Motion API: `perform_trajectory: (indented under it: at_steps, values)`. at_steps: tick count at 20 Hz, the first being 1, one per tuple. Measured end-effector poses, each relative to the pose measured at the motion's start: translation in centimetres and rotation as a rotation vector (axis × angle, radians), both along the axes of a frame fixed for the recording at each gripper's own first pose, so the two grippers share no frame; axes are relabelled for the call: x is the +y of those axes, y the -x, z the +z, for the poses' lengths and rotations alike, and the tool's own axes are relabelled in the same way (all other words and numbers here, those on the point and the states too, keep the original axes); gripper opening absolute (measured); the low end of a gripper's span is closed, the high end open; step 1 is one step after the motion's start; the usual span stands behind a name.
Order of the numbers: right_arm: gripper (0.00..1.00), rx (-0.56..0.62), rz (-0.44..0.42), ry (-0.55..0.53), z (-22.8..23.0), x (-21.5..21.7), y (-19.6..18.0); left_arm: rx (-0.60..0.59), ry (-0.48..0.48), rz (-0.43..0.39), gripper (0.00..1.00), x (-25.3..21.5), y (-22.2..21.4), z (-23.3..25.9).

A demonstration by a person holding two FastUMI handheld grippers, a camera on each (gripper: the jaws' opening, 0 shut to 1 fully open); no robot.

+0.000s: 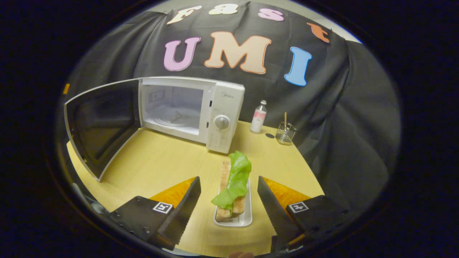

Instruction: Open the microwave oven with the left hand, put the food in, and close the microwave oven.

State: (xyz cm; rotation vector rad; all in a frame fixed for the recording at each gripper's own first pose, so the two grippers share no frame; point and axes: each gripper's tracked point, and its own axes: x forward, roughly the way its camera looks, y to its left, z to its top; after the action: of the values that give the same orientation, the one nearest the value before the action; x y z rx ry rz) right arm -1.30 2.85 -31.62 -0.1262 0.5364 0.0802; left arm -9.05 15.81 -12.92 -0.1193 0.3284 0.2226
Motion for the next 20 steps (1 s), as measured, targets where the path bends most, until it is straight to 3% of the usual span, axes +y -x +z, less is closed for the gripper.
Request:
perform_trajectory:
  at_steps: [6,9,10,11,15,18,19,20]
  values:
    - [0.96,0.122,-0.047,-0.074,-3.7,-0.5,0.7,-0.094,-0.04,-0.008,0.98,-2.1,-1.7,3.9]
    - [0.96,0.12,-0.07,-0.094,-3.5,-0.8,0.6,-0.119,-0.025,-0.021,0.98,-3.3,-2.4,4.7]
    - [0.71,0.121,-0.081,-0.102,-3.7,-0.8,0.6,-0.118,-0.011,-0.028,0.98,-3.6,-2.5,4.8]
    - [0.6,0.13,-0.087,-0.109,-3.7,-0.7,0.9,-0.119,0.005,-0.028,0.98,-3.8,-2.5,4.9]
    - [0.36,0.142,-0.101,-0.11,-4.0,-0.5,0.5,-0.135,0.008,-0.025,0.98,-3.7,-3.0,5.2]
    - [0.28,0.127,-0.093,-0.067,-3.4,-0.7,0.5,-0.158,-0.004,-0.035,0.96,-4.2,-3.5,5.8]
    - [0.35,0.125,-0.092,-0.067,-3.1,-0.7,0.5,-0.164,0.003,-0.04,0.95,-4.3,-3.7,5.8]
    - [0.35,0.121,-0.094,-0.074,-2.8,-0.7,0.4,-0.166,0.008,-0.044,0.93,-4.6,-3.8,5.9]
